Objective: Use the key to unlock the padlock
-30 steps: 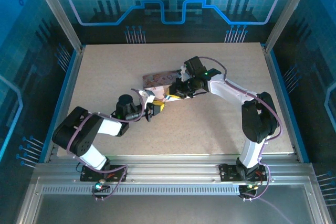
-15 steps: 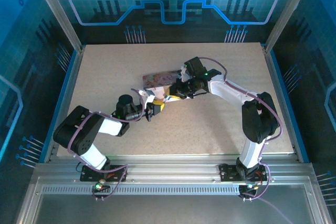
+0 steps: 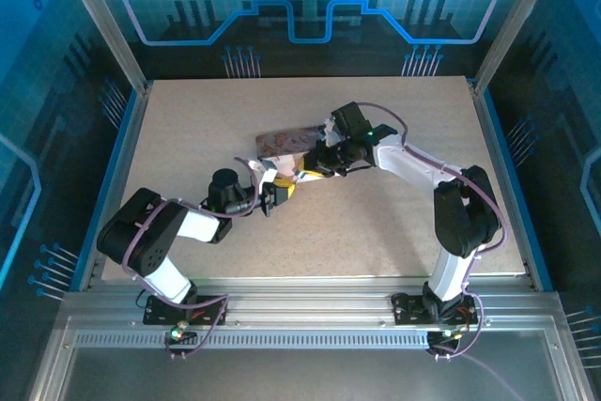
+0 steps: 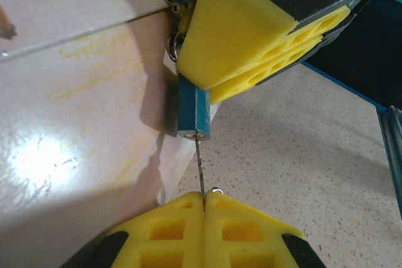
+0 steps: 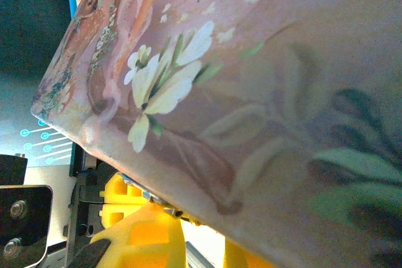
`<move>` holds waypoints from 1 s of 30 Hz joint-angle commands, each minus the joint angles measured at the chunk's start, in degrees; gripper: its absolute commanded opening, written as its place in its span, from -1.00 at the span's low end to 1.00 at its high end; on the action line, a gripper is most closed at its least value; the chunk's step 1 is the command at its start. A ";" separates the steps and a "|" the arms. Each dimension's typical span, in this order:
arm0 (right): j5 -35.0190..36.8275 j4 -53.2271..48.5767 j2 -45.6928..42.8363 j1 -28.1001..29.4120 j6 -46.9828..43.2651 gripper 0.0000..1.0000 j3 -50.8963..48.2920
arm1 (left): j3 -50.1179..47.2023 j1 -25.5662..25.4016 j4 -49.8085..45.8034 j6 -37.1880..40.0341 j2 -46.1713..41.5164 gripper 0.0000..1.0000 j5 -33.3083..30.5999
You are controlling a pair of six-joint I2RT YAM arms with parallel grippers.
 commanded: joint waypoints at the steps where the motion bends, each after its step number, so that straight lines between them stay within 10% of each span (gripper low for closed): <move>1: -5.07 2.79 -3.01 -0.44 0.41 -1.00 -0.39 | 1.73 -0.29 3.88 -1.52 2.00 -1.00 1.20; 30: -12.30 4.28 -1.53 -0.37 -4.13 -1.00 -2.05 | 3.25 3.68 8.89 -8.60 6.41 -1.00 6.03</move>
